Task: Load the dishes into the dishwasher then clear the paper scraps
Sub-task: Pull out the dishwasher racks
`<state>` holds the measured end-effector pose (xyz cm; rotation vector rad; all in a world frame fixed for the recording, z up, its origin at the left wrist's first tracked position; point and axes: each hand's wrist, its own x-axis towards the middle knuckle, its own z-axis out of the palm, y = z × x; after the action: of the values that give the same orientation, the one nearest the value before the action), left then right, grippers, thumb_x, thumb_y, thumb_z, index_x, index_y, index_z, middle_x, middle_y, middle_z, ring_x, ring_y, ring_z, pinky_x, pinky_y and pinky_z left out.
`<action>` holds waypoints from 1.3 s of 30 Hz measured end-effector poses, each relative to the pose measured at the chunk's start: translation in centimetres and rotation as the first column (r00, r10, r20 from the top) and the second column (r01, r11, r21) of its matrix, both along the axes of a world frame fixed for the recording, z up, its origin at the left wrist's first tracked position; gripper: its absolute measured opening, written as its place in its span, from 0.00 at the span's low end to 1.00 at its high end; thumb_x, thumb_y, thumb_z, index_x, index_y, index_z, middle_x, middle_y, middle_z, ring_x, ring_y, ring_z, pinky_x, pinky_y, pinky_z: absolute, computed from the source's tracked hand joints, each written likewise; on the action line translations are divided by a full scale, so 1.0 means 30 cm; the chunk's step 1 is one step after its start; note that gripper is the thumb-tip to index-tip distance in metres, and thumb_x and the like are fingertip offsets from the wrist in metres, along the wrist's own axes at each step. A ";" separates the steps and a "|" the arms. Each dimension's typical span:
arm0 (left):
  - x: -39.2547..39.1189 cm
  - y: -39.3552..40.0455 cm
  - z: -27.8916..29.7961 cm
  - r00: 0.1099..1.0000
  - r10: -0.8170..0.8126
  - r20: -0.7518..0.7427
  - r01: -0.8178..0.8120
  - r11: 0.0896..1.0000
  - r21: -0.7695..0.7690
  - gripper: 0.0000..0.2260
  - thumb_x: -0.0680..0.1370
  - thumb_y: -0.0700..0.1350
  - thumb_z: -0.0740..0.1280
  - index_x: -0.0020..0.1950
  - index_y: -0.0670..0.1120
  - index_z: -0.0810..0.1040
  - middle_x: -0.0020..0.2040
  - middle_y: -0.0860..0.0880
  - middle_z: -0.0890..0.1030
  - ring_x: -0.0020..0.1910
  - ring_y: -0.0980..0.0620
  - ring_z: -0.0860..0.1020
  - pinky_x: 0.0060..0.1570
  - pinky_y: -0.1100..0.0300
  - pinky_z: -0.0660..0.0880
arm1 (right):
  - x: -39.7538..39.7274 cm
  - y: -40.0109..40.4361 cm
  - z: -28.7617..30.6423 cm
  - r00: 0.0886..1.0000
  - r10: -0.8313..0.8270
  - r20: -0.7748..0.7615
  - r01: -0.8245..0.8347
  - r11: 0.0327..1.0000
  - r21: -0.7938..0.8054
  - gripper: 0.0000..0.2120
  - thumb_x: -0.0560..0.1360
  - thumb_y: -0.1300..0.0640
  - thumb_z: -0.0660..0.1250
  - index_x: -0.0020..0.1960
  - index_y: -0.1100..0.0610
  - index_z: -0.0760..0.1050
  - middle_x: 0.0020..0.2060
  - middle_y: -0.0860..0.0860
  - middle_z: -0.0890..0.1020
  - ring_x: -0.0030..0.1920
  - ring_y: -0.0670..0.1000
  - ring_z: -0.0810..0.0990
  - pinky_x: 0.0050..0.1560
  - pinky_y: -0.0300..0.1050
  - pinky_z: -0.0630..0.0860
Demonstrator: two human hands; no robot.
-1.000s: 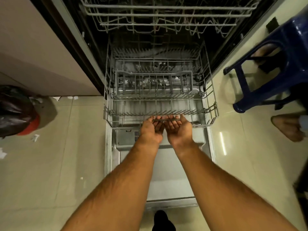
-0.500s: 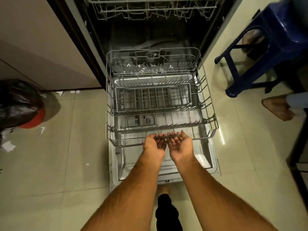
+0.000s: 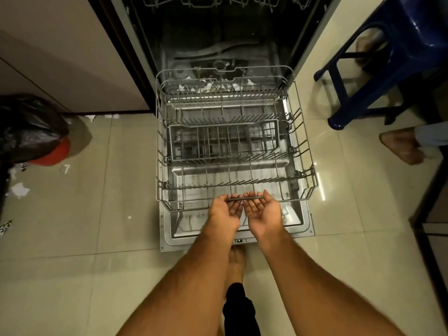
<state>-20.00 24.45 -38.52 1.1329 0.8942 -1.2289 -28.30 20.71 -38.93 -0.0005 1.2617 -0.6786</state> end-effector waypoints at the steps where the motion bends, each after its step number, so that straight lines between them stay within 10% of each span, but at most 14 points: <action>1: 0.001 -0.001 0.003 1.000 -0.011 0.002 0.011 1.000 0.002 0.11 0.84 0.42 0.56 0.44 0.44 0.73 0.41 0.46 0.78 0.40 0.50 0.78 0.46 0.58 0.75 | 0.001 -0.003 0.000 1.000 0.004 -0.011 -0.004 1.000 0.003 0.11 0.84 0.55 0.60 0.46 0.59 0.74 0.40 0.55 0.80 0.45 0.54 0.81 0.56 0.47 0.78; 14: 0.046 0.086 0.080 0.992 -0.128 0.001 0.128 0.990 0.065 0.14 0.85 0.46 0.54 0.59 0.39 0.75 0.51 0.43 0.82 0.61 0.44 0.80 0.62 0.51 0.73 | -0.005 -0.030 0.025 0.988 0.094 -0.123 -0.086 0.994 0.064 0.22 0.83 0.54 0.62 0.74 0.63 0.69 0.61 0.60 0.79 0.61 0.56 0.80 0.70 0.51 0.74; 39: 0.571 -0.462 0.356 0.950 0.258 0.178 -0.205 0.941 -0.271 0.17 0.84 0.48 0.58 0.67 0.41 0.77 0.60 0.44 0.83 0.58 0.47 0.82 0.67 0.52 0.73 | 0.396 -0.601 0.387 0.995 0.049 0.081 -0.033 0.983 -0.183 0.17 0.83 0.55 0.63 0.66 0.64 0.76 0.65 0.61 0.80 0.65 0.59 0.80 0.68 0.52 0.76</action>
<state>-2.88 10.59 -27.84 0.9073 0.6693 -0.9740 -16.42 2.68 -27.32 -0.1458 1.1114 -0.7483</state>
